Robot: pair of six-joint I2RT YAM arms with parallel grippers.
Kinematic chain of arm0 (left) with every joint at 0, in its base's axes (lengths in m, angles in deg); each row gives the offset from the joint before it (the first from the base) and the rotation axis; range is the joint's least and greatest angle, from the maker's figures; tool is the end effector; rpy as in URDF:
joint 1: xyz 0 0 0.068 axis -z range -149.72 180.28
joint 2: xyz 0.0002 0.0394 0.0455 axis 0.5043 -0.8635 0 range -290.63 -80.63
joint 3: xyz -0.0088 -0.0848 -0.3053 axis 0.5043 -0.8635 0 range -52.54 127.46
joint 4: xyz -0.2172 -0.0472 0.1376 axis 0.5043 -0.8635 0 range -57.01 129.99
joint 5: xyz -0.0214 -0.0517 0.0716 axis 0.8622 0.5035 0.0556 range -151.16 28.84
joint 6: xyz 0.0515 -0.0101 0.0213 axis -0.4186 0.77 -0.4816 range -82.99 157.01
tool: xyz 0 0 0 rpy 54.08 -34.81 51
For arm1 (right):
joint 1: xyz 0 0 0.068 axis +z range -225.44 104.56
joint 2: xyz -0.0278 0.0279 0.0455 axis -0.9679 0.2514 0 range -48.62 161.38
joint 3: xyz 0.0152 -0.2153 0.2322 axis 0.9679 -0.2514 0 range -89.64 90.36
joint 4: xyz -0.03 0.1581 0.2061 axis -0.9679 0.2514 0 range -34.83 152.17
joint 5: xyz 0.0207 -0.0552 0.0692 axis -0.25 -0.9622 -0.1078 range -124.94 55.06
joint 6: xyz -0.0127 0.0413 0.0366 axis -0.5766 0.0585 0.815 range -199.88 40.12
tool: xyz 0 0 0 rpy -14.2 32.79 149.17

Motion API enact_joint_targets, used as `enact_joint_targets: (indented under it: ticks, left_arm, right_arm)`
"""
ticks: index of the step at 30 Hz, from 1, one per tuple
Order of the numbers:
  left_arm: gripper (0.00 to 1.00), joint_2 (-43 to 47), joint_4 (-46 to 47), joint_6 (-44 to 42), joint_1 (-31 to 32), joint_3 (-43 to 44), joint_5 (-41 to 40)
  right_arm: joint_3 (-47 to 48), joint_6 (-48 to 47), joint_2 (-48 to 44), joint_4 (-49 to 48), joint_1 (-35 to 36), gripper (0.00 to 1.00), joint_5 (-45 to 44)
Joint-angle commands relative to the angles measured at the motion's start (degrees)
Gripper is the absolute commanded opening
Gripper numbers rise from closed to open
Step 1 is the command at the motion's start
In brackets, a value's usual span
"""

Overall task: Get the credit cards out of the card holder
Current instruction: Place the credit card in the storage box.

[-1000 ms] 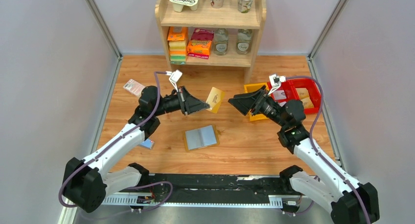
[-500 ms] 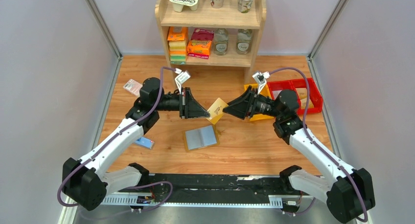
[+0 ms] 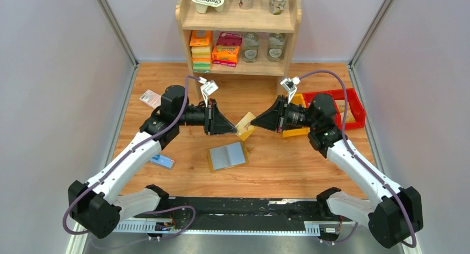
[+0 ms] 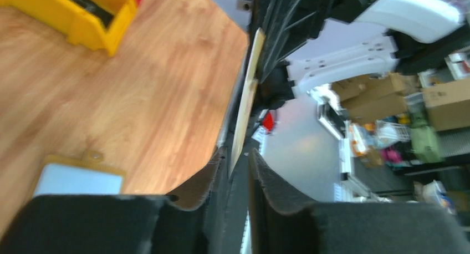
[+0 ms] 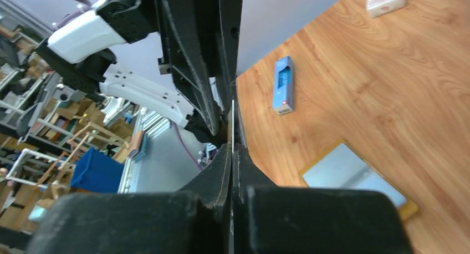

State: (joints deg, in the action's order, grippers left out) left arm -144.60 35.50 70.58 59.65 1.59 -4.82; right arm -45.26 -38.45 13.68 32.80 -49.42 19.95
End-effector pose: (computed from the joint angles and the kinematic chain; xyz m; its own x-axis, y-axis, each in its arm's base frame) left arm 0.1832 -0.1409 0.3851 -0.7186 0.0527 -0.6934 0.6929 0.1401 -0.7073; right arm 0.1873 0.1274 0.3767 -0.5996 0.1308 -0.7895 -0.7848 0.0967 0.6121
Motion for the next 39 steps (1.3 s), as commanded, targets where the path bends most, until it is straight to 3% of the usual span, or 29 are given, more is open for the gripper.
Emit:
enact_joint_targets:
  ticks: [1,4,8,12,17,23,28,33,39]
  left_arm:
    - [0.36,3.40,-14.72,-11.05,-0.09,4.41,-13.14]
    - [0.50,7.61,-19.05,-13.51,-1.24,3.71,-22.47]
    - [0.55,13.50,-25.99,-17.03,-2.29,2.74,-36.01]
    - [0.66,18.77,-30.39,-20.45,-2.38,1.33,-49.81]
    - [0.80,23.44,-32.07,-25.20,-2.38,-2.35,-62.11]
    - [0.88,26.43,-29.61,-24.86,-2.38,-8.50,-68.54]
    - [0.87,27.84,-29.35,-25.47,-2.38,-9.21,-74.44]
    - [0.87,27.32,-29.08,-26.00,-2.38,-9.39,-75.41]
    - [0.86,25.39,-28.73,-26.44,-2.38,-9.22,-75.15]
  right_arm:
    - [5.36,-11.44,-3.41,17.50,-3.86,0.00,-1.72]
    - [7.73,-16.02,-4.99,28.06,-9.04,0.00,-2.42]
    - [10.81,-21.37,-5.70,38.60,-19.40,0.00,-4.26]
    - [14.76,-27.62,-3.95,48.01,-30.48,0.00,-11.63]
    - [19.42,-31.40,1.93,51.72,-42.62,0.00,-22.52]
    - [24.17,-33.95,9.84,49.28,-49.48,0.00,-35.62]
    - [26.63,-39.22,15.56,44.96,-51.59,0.00,-42.49]
    - [29.01,-43.54,23.20,44.78,-52.74,0.00,-43.55]
    - [28.13,-42.40,29.18,41.80,-53.18,0.00,-37.50]
